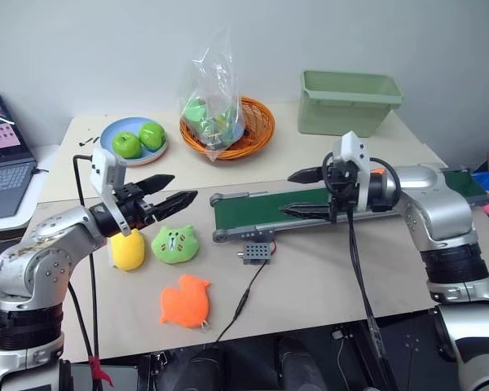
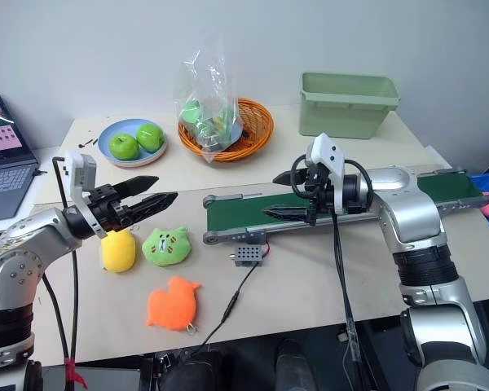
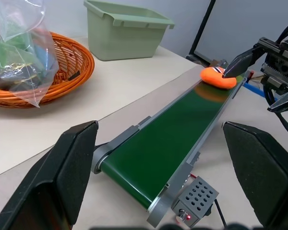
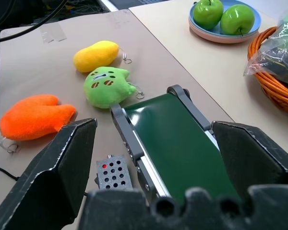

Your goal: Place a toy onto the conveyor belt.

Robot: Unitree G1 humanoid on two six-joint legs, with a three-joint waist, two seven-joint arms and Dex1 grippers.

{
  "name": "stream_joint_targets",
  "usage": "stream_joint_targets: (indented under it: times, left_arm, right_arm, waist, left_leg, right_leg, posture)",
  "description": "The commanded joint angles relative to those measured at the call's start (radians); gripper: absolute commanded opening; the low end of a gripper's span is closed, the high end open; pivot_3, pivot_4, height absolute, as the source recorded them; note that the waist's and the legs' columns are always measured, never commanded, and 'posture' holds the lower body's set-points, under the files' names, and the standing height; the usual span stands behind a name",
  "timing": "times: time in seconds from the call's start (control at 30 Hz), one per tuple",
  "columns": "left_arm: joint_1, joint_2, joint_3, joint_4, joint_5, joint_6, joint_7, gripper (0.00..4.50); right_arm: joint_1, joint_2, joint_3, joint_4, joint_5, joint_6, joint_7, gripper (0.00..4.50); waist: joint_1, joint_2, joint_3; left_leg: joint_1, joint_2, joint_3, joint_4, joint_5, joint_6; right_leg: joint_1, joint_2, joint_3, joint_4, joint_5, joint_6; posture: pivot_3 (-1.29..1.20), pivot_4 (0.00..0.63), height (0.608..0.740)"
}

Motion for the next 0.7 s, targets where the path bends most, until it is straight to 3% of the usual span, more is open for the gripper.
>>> stream_joint_targets:
  times: [0.03,0.7]
  left_arm:
    - [-0.027,0.010,0.004,-0.024,-0.012,0.001,-0.010,4.41]
    - [-0.011,-0.004,0.001,-0.048,-0.003,-0.009,0.021,4.41]
  right_arm:
    - [-0.023,0.001,-0.029,-0.025,0.013,-0.011,-0.002,4.50]
    - [-0.020,0.002,-0.029,-0.023,0.014,-0.012,-0.002,4.50]
  waist:
    - [0.000,0.000,0.000]
    - [0.000,0.000,0.000]
  left_leg:
    - [0.000,0.000,0.000,0.000,0.000,0.000]
    - [0.000,0.000,0.000,0.000,0.000,0.000]
  right_leg:
    - [0.000,0.000,0.000,0.000,0.000,0.000]
    - [0.000,0.000,0.000,-0.001,0.000,0.000]
  posture:
    - [0.00,0.150,0.740]
    - [0.00,0.150,0.740]
